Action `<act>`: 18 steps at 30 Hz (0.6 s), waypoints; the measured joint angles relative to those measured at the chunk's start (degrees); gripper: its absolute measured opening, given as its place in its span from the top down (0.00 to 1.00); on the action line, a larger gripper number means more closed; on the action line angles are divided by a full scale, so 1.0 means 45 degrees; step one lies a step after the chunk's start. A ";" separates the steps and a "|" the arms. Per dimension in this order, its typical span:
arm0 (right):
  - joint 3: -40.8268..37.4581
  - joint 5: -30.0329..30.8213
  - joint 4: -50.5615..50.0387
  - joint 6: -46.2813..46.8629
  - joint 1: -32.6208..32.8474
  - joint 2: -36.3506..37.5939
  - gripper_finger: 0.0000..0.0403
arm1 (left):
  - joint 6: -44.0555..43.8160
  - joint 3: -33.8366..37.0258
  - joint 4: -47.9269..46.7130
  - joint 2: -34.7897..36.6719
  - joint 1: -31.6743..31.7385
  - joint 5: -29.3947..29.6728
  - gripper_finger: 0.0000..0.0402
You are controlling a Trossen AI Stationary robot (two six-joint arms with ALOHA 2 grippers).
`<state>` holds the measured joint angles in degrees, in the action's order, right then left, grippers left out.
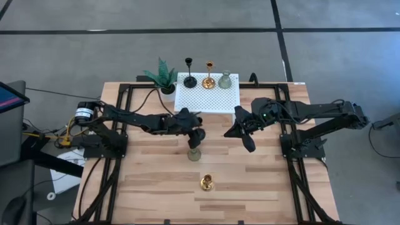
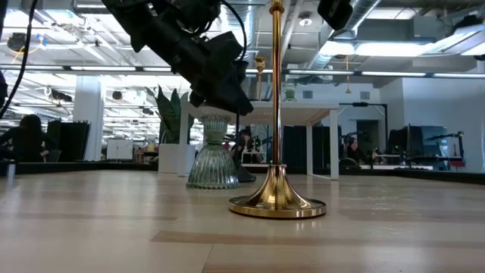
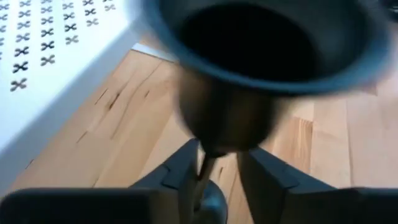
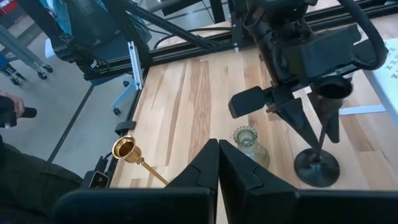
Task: Pick & Place candle stick holders
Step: Align the black candle holder on the shelf with the other black candle holder
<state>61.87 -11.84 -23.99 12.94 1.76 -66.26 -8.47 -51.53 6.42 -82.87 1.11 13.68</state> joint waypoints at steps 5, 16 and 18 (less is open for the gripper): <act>0.0000 0.0016 0.0003 0.0001 0.0000 0.0000 1.00 | -0.0180 0.0000 0.0000 0.0000 -0.0258 -0.0023 0.87; 0.0000 0.0015 0.0019 -0.0002 0.0000 0.0000 1.00 | 0.0107 0.0010 -0.0610 0.1815 -0.1460 0.2384 0.95; 0.0000 0.0015 0.0010 -0.0002 0.0000 0.0000 1.00 | 0.0163 0.0010 -0.0568 0.2498 -0.1566 0.2661 0.97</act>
<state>61.87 -11.77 -23.94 12.93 1.76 -66.26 -7.74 -51.48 3.86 -71.63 -5.94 25.65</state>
